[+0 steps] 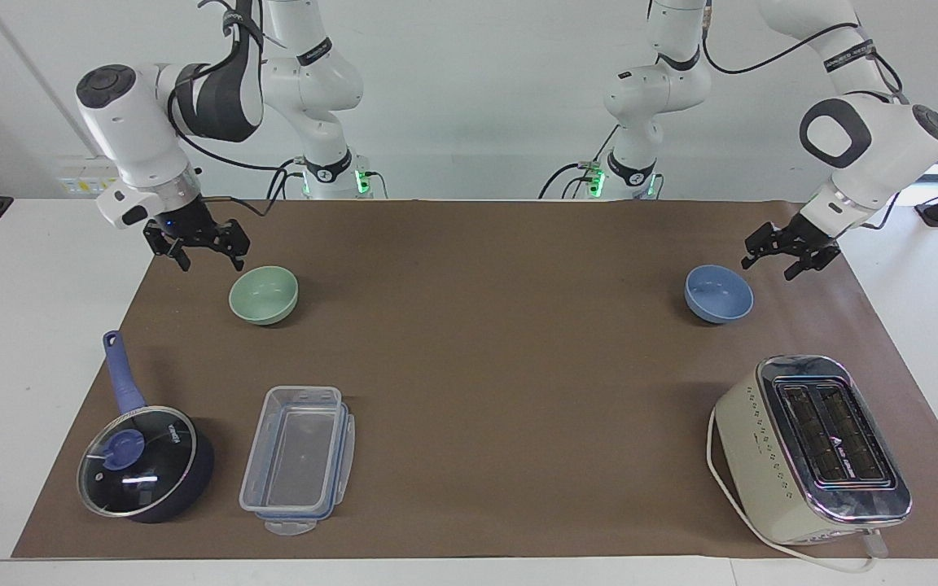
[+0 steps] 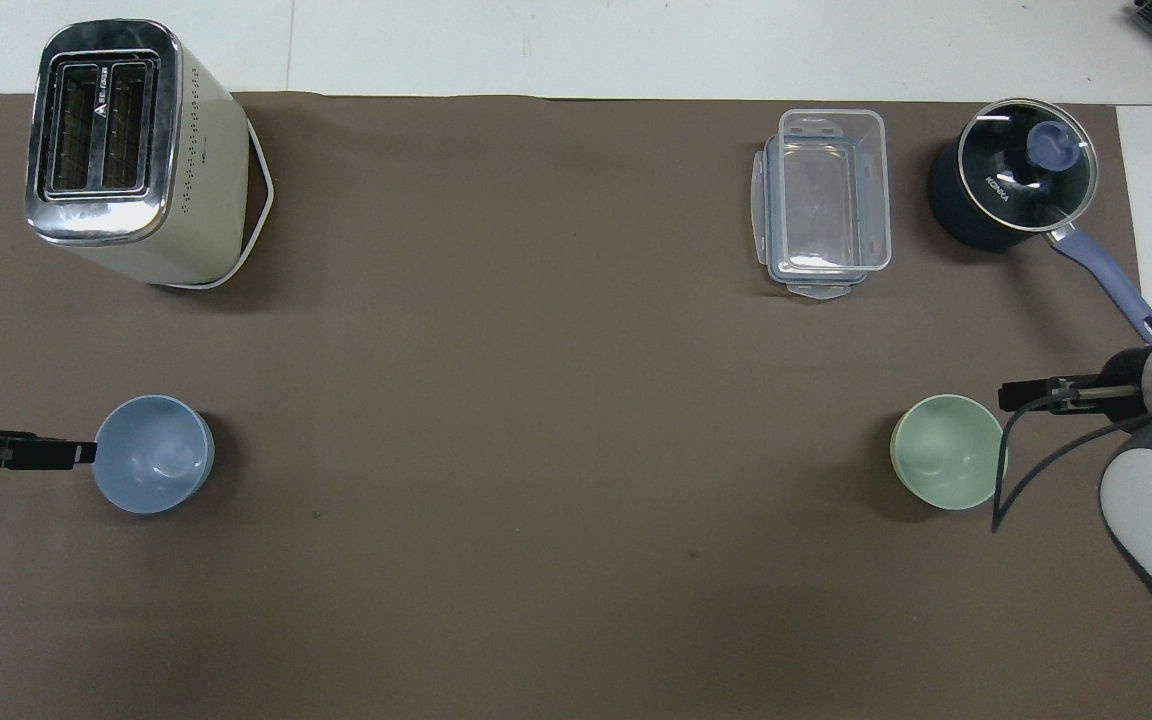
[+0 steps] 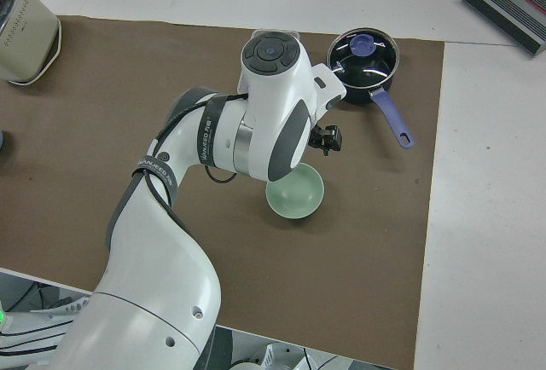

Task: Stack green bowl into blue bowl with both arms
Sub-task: 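Reach the left gripper to the blue bowl while the right gripper reaches the green bowl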

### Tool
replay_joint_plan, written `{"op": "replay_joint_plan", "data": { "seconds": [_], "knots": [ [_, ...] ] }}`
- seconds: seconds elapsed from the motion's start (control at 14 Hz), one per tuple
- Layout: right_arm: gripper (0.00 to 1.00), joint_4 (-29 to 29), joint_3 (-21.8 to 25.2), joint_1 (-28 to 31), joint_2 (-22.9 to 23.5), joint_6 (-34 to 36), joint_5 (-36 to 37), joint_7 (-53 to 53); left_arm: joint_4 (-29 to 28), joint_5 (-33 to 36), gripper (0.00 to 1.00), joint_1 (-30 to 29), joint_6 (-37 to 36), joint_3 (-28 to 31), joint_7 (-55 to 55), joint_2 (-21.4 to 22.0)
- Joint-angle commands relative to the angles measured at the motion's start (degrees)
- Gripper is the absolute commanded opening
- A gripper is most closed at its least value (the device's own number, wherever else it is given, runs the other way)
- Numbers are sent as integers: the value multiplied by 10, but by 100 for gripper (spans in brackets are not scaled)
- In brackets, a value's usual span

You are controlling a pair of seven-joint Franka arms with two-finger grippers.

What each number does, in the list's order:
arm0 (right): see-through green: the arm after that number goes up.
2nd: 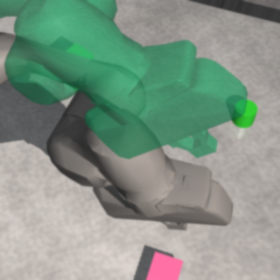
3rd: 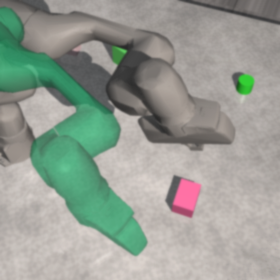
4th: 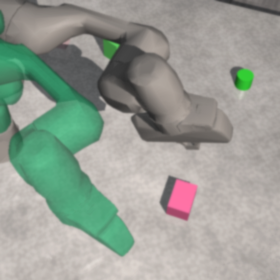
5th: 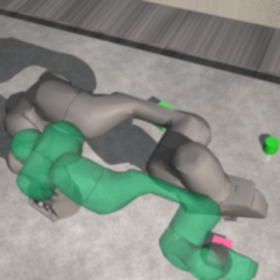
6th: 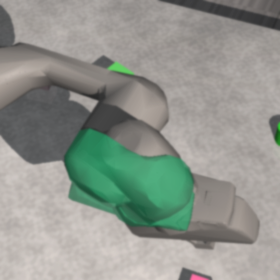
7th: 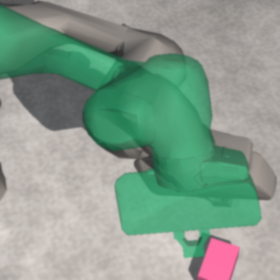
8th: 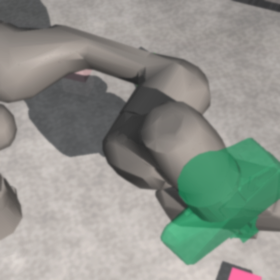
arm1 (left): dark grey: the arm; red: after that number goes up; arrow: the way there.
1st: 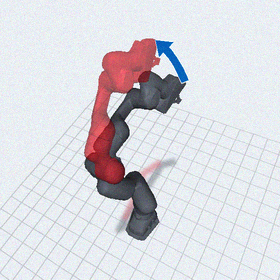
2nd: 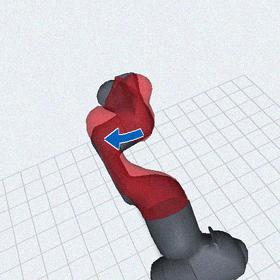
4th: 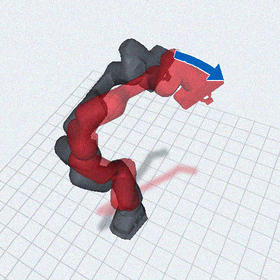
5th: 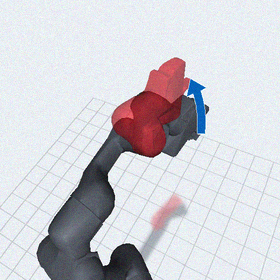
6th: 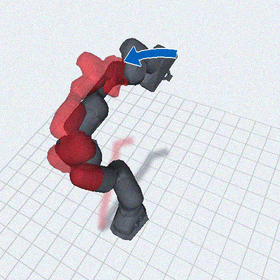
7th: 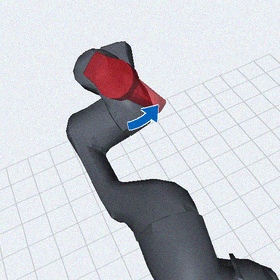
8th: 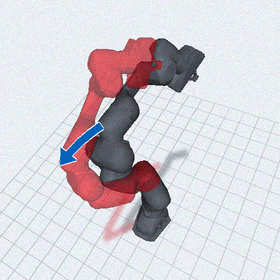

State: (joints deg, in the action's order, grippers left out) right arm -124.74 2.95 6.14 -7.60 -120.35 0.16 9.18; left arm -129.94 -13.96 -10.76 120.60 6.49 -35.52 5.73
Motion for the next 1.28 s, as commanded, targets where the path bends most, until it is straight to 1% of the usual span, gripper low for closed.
{"op": "replay_joint_plan", "data": {
  "seconds": [0.0, 0.07, 0.14, 0.28, 0.43, 0.57, 0.64, 0.71, 0.78, 0.85, 0.93, 1.0, 1.07, 1.14, 1.21],
  "knots": [
    [100, -50, -1, 27, -8, -50, -30, 65, -18, -22, 100, -10, 50, -5, -18, -27],
    [100, -59, -1, 40, -1, -59, -36, 94, -22, -33, 95, -12, 65, -5, -18, -41],
    [100, -67, -1, 48, 0, -71, -38, 106, -24, -47, 95, -14, 79, -5, -18, -48],
    [100, -75, -1, 49, 6, -80, -38, 107, -27, -57, 93, -14, 84, -5, -17, -49],
    [100, -84, -1, 49, 16, -82, -39, 106, -32, -67, 88, -14, 88, -5, -18, -52],
    [100, -103, -2, 59, 41, -112, -39, 123, -46, -75, 86, -8, 116, -5, -17, -62],
    [100, -115, -2, 60, 41, -125, -39, 126, -48, -75, 81, -7, 116, -5, -17, -61],
    [100, -125, -2, 61, 41, -130, -39, 128, -51, -75, 73, -8, 115, -5, -17, -59],
    [100, -132, -2, 62, 43, -138, -39, 131, -52, -75, 52, -9, 112, -5, -17, -59],
    [100, -140, -1, 63, 44, -146, -39, 138, -50, -75, 34, -13, 110, -5, -17, -59],
    [100, -145, -1, 63, 44, -148, -39, 140, -48, -75, 14, -15, 104, -5, -17, -59],
    [100, -147, -2, 63, 44, -149, -39, 140, -47, -75, 0, -15, 98, -5, -19, -59],
    [97, -147, -2, 63, 44, -149, -39, 141, -47, -75, 0, -15, 95, -5, -20, -58],
    [77, -147, -1, 63, 44, -151, -39, 146, -47, -75, 0, -14, 86, -5, -21, -57],
    [53, -147, -1, 63, 44, -151, -39, 149, -47, -75, 0, -14, 79, -5, -21, -53]
  ]
}}
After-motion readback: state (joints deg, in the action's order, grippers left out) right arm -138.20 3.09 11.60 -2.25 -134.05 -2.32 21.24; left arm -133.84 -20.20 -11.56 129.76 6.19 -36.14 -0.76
